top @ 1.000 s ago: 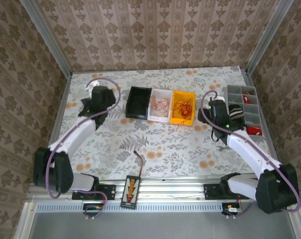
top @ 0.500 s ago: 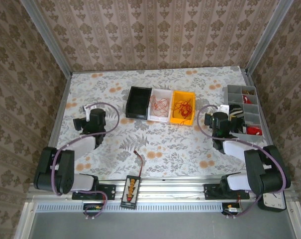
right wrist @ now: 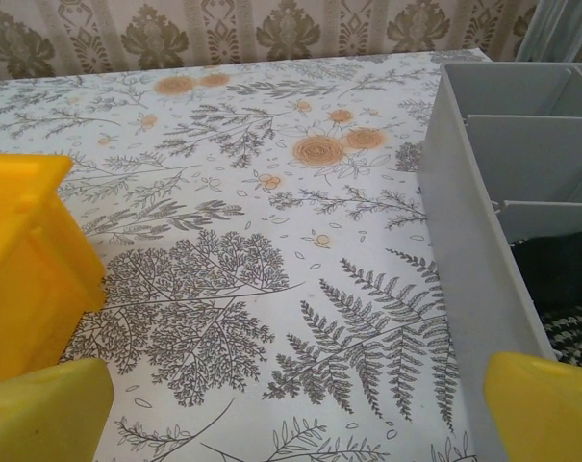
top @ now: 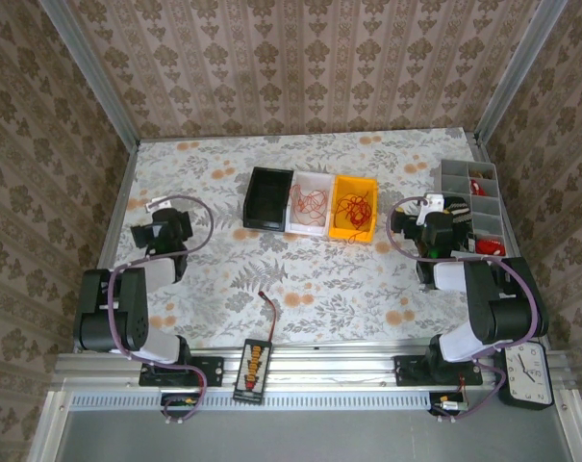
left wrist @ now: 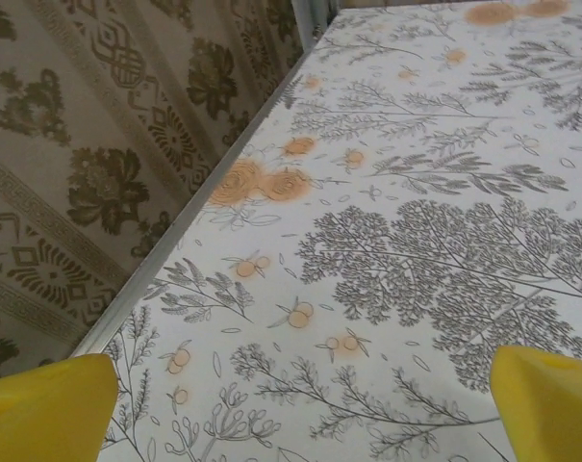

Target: Untangle the cables

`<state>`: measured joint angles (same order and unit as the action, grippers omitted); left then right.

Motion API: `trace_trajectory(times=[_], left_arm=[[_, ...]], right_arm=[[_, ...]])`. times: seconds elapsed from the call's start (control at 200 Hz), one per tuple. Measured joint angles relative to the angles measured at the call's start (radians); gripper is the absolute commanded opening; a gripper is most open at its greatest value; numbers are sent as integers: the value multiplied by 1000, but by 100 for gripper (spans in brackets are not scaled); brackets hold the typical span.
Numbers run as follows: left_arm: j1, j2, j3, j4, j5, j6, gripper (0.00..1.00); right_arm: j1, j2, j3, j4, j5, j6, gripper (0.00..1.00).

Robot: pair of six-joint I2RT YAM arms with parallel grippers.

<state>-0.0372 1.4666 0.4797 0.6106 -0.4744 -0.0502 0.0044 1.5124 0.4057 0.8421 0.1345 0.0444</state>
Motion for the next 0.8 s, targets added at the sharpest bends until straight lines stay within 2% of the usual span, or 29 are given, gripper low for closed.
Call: trace_trajectory(times=[0.16,0.365,0.8], left_arm=[[-43,32,-34,105,89,45,100],[-18,72,-84,235,206,60,100],[-13,83,-98,299,246,67,100]], right_arm=[[0,1,0,5,-16,0,100],[4,2,0,8,-15,0,100],[24,8,0,7,-11,-1,100]])
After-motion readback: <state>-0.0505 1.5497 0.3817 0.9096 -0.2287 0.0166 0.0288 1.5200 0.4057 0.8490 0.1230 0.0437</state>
